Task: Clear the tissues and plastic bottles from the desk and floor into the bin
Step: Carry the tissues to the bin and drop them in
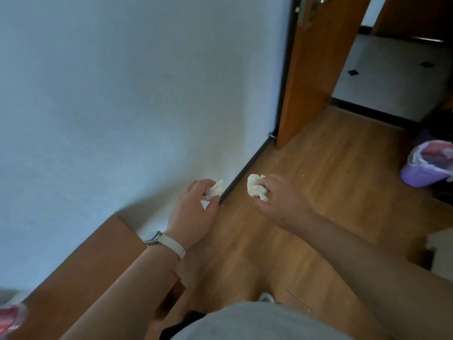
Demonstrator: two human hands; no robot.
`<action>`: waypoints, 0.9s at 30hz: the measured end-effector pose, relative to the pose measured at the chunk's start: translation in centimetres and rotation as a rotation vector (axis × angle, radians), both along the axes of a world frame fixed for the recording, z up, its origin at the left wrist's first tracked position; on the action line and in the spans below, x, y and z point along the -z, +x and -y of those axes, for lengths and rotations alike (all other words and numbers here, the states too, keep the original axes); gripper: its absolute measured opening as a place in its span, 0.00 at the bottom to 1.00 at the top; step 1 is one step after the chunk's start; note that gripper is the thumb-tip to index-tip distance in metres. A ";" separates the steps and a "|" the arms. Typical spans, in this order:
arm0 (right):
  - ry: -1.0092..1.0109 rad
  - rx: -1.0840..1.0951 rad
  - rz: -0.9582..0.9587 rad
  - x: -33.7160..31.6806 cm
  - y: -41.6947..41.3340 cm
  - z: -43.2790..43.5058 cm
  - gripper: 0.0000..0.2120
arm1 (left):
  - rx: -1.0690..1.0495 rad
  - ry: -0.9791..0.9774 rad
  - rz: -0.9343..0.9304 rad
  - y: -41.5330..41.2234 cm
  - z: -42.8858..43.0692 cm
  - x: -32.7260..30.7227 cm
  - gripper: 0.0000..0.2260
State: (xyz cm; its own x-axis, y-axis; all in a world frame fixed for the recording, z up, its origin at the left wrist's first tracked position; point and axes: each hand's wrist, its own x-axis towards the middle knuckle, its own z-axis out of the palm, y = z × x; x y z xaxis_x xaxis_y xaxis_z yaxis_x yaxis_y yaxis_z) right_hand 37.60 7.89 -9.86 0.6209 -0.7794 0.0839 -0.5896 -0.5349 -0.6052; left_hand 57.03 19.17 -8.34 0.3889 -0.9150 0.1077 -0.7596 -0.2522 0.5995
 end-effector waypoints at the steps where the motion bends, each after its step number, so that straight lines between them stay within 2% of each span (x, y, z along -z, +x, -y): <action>1: 0.006 0.032 0.010 -0.1 -1.4 0.8 0.09 | 0.031 0.004 0.007 -1.0 1.3 -0.2 0.12; 7: 0.072 0.255 0.051 -0.5 -7.9 4.4 0.06 | 0.290 -0.003 0.018 -5.8 8.8 -0.5 0.10; 16: 0.111 0.540 0.104 0.4 -14.4 8.8 0.05 | 0.489 0.027 -0.038 -10.4 20.5 0.9 0.10; 23: 0.134 0.740 0.025 0.7 -15.1 17.6 0.10 | 0.594 0.041 -0.142 -10.6 32.4 2.7 0.11; 27: 0.132 0.752 -0.020 -0.5 -13.1 24.3 0.12 | 0.602 0.054 -0.167 -9.3 39.6 2.4 0.12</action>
